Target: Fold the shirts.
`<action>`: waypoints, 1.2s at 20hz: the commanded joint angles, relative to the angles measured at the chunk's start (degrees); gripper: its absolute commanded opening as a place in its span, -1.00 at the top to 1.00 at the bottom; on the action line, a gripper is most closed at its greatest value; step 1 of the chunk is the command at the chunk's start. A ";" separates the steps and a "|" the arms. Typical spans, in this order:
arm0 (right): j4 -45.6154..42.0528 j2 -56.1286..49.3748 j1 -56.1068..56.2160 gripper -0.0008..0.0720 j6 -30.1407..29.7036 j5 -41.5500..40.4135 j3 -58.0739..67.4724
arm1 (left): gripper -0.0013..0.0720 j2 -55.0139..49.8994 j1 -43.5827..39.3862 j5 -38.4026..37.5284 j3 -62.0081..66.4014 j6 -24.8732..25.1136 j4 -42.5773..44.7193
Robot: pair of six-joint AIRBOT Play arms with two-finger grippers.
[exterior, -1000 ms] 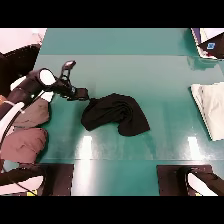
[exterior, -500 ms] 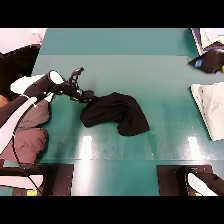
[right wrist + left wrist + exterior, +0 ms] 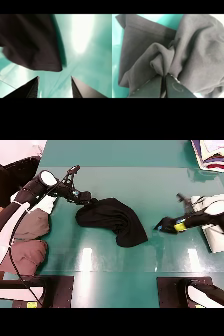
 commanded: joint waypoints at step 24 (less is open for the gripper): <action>-9.70 21.70 -13.42 0.92 -0.09 10.93 53.70 | 0.89 43.41 3.19 -2.62 29.51 0.31 10.23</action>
